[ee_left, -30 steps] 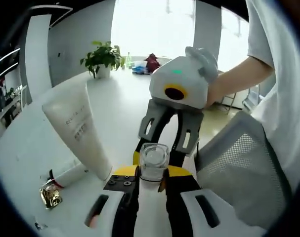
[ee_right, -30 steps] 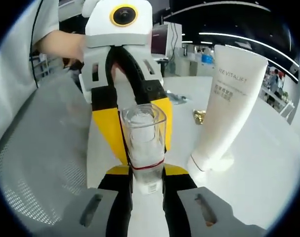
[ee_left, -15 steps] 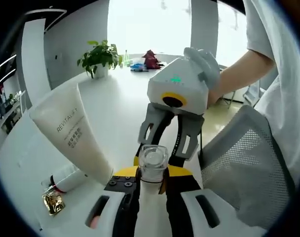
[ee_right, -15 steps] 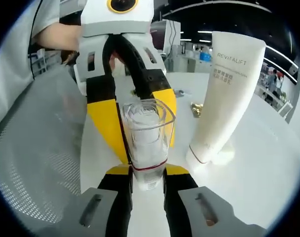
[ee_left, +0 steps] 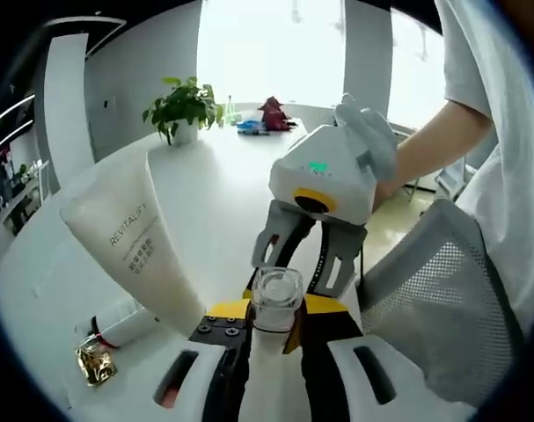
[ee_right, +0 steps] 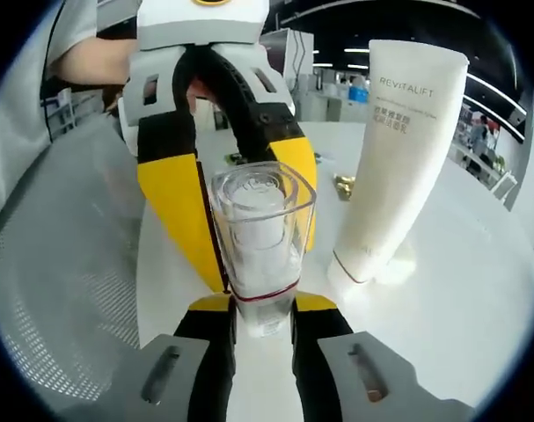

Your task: Arrange the skincare products in the storage area until every visible bottle or jar stands upright without overlapping.

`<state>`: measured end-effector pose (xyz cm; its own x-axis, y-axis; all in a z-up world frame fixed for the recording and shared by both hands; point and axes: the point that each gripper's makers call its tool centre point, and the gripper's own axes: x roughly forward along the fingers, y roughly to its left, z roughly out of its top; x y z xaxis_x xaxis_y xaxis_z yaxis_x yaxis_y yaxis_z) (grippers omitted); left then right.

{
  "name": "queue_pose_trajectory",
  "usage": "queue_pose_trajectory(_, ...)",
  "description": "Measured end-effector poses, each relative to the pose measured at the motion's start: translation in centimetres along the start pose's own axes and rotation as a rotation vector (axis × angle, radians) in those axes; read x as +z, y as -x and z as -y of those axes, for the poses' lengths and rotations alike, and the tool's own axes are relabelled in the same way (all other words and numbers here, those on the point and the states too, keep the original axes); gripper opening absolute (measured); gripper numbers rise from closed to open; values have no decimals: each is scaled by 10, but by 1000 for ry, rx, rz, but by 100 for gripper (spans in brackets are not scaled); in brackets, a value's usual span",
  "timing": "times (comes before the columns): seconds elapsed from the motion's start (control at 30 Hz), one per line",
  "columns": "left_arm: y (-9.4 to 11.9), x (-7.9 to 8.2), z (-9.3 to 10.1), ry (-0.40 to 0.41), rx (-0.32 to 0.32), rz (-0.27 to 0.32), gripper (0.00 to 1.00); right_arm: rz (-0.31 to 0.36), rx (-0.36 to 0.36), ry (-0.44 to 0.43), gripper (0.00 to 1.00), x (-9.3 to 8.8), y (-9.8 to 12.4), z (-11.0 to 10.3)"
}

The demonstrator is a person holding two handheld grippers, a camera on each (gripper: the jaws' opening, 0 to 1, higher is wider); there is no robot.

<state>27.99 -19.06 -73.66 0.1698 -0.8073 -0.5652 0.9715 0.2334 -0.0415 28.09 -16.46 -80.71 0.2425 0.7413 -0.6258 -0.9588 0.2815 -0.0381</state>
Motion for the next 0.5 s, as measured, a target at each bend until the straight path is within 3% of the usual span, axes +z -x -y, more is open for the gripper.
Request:
queue_pose_trajectory(0.3, 2, -6, -6, -14, 28, -29, 25, -4, -9, 11, 24, -1, -3, 5)
queue_pose_trajectory(0.5, 2, -19, -15, 1, 58, -65, 24, -13, 2, 28, 23, -1, -5, 16)
